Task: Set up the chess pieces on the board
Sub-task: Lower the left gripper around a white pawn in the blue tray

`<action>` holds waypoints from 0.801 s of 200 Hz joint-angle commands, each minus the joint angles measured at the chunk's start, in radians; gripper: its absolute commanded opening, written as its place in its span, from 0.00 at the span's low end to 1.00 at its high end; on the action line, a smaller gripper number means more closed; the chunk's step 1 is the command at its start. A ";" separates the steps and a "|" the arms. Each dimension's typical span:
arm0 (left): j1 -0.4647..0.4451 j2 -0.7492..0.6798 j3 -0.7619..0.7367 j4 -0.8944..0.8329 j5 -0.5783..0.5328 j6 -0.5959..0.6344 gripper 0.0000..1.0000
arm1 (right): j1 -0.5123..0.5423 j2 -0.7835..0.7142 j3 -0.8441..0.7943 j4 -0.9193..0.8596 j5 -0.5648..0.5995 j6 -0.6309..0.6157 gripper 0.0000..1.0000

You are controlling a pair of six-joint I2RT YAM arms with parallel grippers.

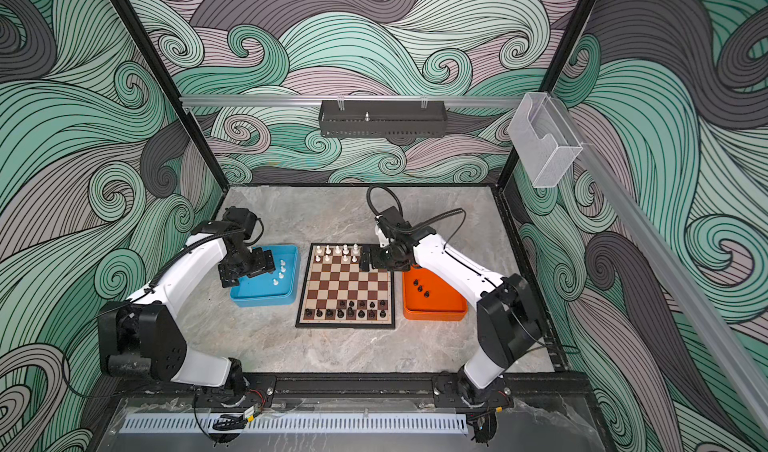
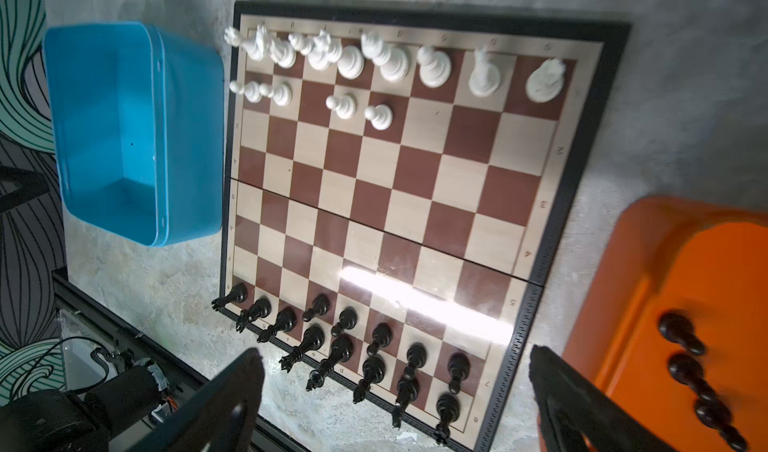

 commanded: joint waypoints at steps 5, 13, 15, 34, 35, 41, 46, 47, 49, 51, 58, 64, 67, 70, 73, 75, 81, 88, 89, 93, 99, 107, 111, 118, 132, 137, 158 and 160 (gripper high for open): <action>0.004 0.030 -0.034 0.016 0.049 0.000 0.88 | 0.036 0.033 0.040 0.007 -0.020 0.020 0.99; 0.003 0.037 -0.043 0.028 0.052 -0.003 0.86 | 0.037 0.037 0.043 0.006 -0.020 0.021 0.99; 0.004 0.040 -0.045 0.029 0.052 -0.002 0.86 | 0.036 0.037 0.043 0.007 -0.020 0.021 0.99; 0.003 0.057 -0.064 0.057 0.057 -0.003 0.80 | 0.037 0.034 0.042 0.001 -0.008 0.009 0.99; 0.004 0.058 -0.065 0.058 0.057 -0.003 0.80 | 0.037 0.035 0.042 0.000 -0.007 0.010 0.99; 0.004 0.064 -0.067 0.065 0.056 -0.002 0.78 | 0.035 0.033 0.040 -0.001 -0.002 0.006 0.99; 0.004 0.069 -0.070 0.072 0.055 -0.003 0.77 | 0.036 0.032 0.039 -0.002 0.000 0.004 0.99; 0.004 0.070 -0.071 0.074 0.054 -0.002 0.77 | 0.035 0.033 0.038 -0.002 0.001 0.004 0.99; 0.004 0.073 -0.071 0.077 0.055 -0.002 0.76 | 0.035 0.033 0.038 -0.003 0.003 0.003 0.99; 0.004 0.074 -0.072 0.080 0.055 -0.003 0.76 | 0.036 0.033 0.037 -0.003 0.004 0.002 0.99; 0.004 0.081 -0.073 0.089 0.056 -0.006 0.75 | 0.034 0.033 0.034 -0.005 0.007 0.001 0.99; 0.003 0.088 -0.073 0.096 0.055 -0.008 0.73 | 0.033 0.033 0.033 -0.007 0.008 0.000 0.99; 0.003 0.091 -0.073 0.101 0.057 -0.008 0.72 | 0.032 0.033 0.032 -0.007 0.008 0.001 0.99; 0.003 0.093 -0.073 0.105 0.056 -0.010 0.71 | 0.032 0.033 0.032 -0.008 0.008 0.001 0.99; 0.002 0.096 -0.073 0.107 0.056 -0.009 0.69 | 0.031 0.033 0.031 -0.008 0.009 0.001 0.99; 0.002 0.098 -0.073 0.110 0.054 -0.010 0.68 | 0.031 0.033 0.030 -0.009 0.009 0.001 0.99; 0.002 0.102 -0.073 0.118 0.051 -0.011 0.64 | 0.029 0.033 0.028 -0.007 0.010 0.001 0.99; 0.001 0.109 -0.073 0.129 0.049 -0.011 0.61 | 0.027 0.031 0.027 -0.009 0.012 0.001 0.99; 0.001 0.110 -0.073 0.131 0.049 -0.010 0.60 | 0.028 0.031 0.027 -0.009 0.012 0.001 0.99; 0.001 0.116 -0.072 0.137 0.048 -0.009 0.59 | 0.028 0.031 0.026 -0.010 0.012 -0.001 0.99; 0.001 0.124 -0.070 0.143 0.046 -0.008 0.56 | 0.028 0.031 0.026 -0.011 0.014 -0.001 0.99; 0.001 0.137 -0.066 0.150 0.042 -0.007 0.54 | 0.026 0.030 0.024 -0.014 0.016 -0.003 0.99; 0.001 0.142 -0.066 0.153 0.042 -0.008 0.53 | 0.026 0.030 0.023 -0.014 0.016 -0.005 0.99; 0.000 0.152 -0.064 0.158 0.043 -0.006 0.53 | 0.025 0.029 0.022 -0.016 0.018 -0.006 0.99; -0.003 0.171 -0.057 0.168 0.046 -0.008 0.53 | 0.018 0.026 0.018 -0.020 0.020 -0.010 0.99; -0.004 0.175 -0.055 0.172 0.049 -0.010 0.53 | 0.017 0.024 0.016 -0.020 0.022 -0.010 0.99; -0.013 0.199 -0.039 0.181 0.047 -0.015 0.53 | 0.006 0.023 0.012 -0.023 0.020 -0.012 0.99; -0.015 0.201 -0.037 0.181 0.045 -0.017 0.53 | 0.006 0.023 0.012 -0.024 0.020 -0.013 0.99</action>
